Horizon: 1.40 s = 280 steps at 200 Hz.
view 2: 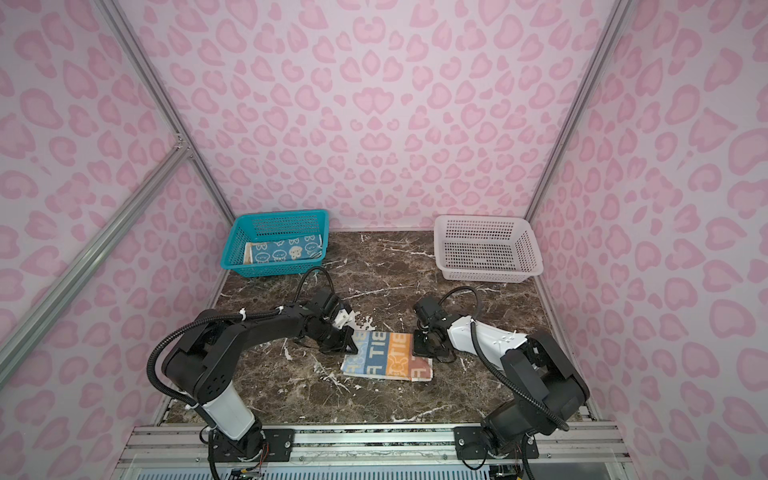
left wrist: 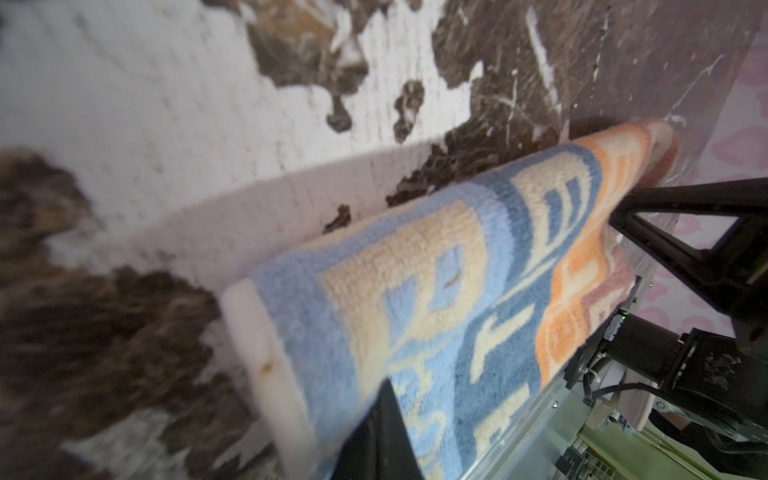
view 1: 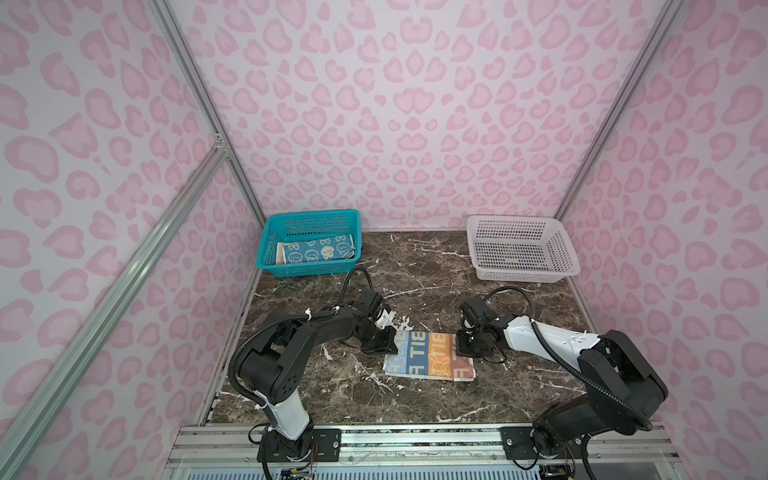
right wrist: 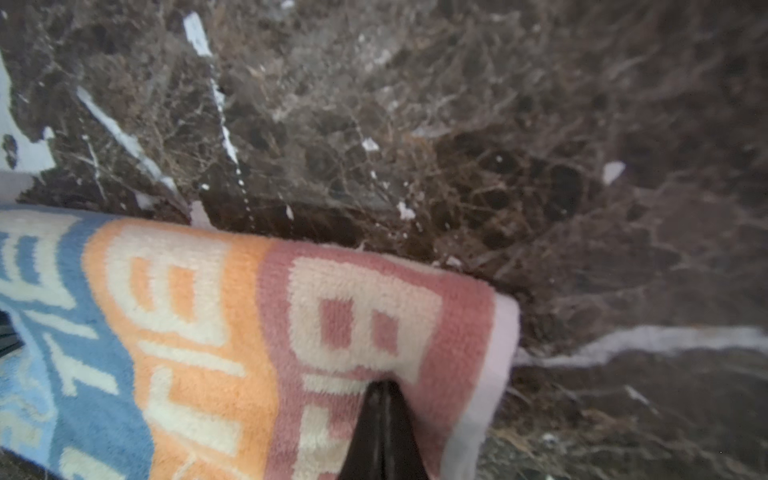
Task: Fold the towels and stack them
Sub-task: 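Press the folded towel flat, moving the right gripper toward the left gripper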
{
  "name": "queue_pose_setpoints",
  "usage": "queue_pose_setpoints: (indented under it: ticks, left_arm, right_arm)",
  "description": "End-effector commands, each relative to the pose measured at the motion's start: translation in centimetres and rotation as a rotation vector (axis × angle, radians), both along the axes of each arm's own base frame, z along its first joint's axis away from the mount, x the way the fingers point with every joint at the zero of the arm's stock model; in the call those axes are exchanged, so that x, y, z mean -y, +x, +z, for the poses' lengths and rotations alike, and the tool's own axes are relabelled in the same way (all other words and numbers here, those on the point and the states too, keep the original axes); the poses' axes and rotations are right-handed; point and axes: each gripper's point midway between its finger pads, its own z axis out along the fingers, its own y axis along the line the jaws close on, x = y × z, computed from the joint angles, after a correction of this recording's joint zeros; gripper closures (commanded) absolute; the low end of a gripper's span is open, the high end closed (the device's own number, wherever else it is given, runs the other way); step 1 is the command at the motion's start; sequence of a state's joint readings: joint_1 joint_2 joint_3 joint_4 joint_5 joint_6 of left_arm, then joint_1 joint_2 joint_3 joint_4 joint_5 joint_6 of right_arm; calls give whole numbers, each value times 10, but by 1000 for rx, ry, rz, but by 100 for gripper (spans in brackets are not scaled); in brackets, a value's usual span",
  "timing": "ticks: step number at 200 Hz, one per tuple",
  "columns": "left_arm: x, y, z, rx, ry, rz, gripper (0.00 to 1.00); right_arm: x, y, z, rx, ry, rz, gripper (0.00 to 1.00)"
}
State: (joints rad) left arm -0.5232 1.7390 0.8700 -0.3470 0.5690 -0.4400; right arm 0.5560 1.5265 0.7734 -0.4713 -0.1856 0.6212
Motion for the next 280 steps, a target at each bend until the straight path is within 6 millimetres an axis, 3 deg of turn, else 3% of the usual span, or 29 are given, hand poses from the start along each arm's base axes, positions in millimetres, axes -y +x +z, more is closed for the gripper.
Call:
queue_pose_setpoints:
  ticks: [1, 45, 73, 117, 145, 163, 190, 237, 280]
  left_arm:
    - [-27, -5, -23, -7, 159, 13, 97]
    - [-21, 1, -15, 12, 131, 46, 97]
    - [-22, 2, -15, 16, 125, 71, 97]
    - [-23, 2, -20, 16, 126, 98, 97]
    - [-25, 3, -21, 24, 133, 110, 97]
    - [-29, 3, -22, 25, 143, 118, 97]
    - [-40, -1, -26, 16, 163, 135, 97]
    - [-49, -1, -34, -5, 180, 139, 97]
    - [-48, 2, -35, -13, 186, 131, 97]
  right_arm:
    - [19, 5, -4, 19, -123, 26, 100]
    - [-33, 24, 50, 184, 57, 226, 100]
    - [-73, 16, 70, 203, 225, 304, 100]
    - [-136, -4, 55, 148, 384, 379, 100]
    - [-154, -11, 29, 64, 384, 361, 100]
    - [-144, -14, 10, 9, 315, 321, 100]
    - [-112, -19, -4, -21, 202, 262, 100]
    - [-37, -28, -17, -45, 68, 133, 100]
    - [16, -31, -19, -46, -39, 50, 100]
